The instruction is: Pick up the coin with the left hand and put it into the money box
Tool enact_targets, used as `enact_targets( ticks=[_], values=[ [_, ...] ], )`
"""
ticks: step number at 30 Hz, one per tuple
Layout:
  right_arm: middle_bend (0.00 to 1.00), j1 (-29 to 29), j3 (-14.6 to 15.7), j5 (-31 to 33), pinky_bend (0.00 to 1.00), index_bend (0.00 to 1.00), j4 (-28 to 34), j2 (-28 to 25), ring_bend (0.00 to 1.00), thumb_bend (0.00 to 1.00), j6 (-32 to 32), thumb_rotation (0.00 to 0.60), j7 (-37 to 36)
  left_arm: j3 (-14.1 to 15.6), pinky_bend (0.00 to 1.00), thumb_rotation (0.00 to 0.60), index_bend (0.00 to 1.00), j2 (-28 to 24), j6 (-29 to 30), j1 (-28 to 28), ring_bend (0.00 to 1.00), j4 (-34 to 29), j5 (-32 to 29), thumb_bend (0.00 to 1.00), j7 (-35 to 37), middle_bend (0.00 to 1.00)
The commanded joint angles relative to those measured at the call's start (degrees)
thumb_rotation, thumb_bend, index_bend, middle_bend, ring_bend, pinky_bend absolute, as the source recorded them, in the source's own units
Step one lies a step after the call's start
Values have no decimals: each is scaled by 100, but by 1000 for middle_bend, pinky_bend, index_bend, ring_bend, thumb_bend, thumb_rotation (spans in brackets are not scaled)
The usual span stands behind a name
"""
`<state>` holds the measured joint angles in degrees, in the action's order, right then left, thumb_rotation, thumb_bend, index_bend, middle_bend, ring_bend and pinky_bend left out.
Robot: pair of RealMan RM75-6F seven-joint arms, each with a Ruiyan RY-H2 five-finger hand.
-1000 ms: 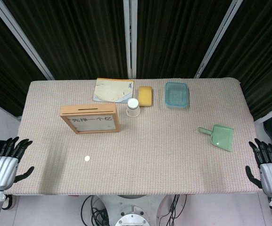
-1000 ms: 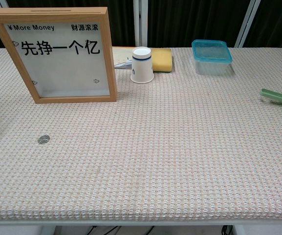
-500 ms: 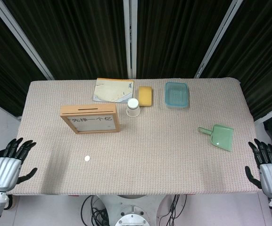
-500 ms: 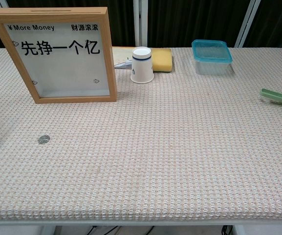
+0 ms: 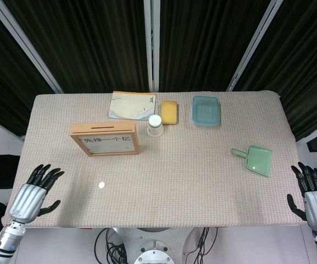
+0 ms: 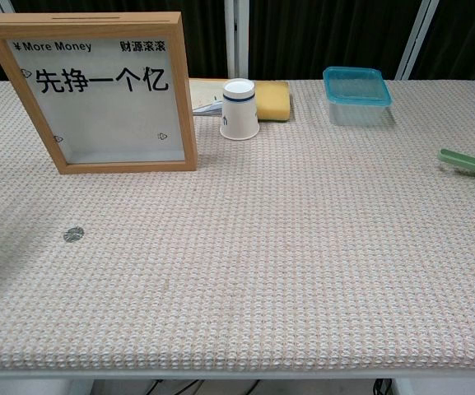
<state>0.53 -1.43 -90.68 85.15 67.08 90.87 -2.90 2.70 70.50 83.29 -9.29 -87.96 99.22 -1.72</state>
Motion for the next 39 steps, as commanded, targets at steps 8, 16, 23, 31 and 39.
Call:
enact_targets(
  ticks=[8,16,23,31,39],
  values=[
    [0,24,6,33,0,0,-94,17,0,367,0,600,-103,-115,101,600,178,682,-777,-585,0,336,-76,213,-56,134],
    [0,67,-2,47,0,0,-136,-10,0,367,61,600,-199,-242,132,600,216,1312,-999,-823,24,722,-286,215,115,142],
    [0,64,-2,66,0,0,-169,0,0,367,26,600,-238,-201,133,600,263,1676,-1225,-950,24,1105,-434,220,137,144],
    [0,78,5,92,0,0,-179,-5,0,367,4,600,-238,-242,130,600,309,2066,-1297,-1010,24,1462,-647,232,92,148],
    [0,85,4,92,0,0,-132,-47,0,367,1,600,-209,-208,131,600,328,2277,-1425,-1101,24,1776,-753,240,168,148]
  ],
)
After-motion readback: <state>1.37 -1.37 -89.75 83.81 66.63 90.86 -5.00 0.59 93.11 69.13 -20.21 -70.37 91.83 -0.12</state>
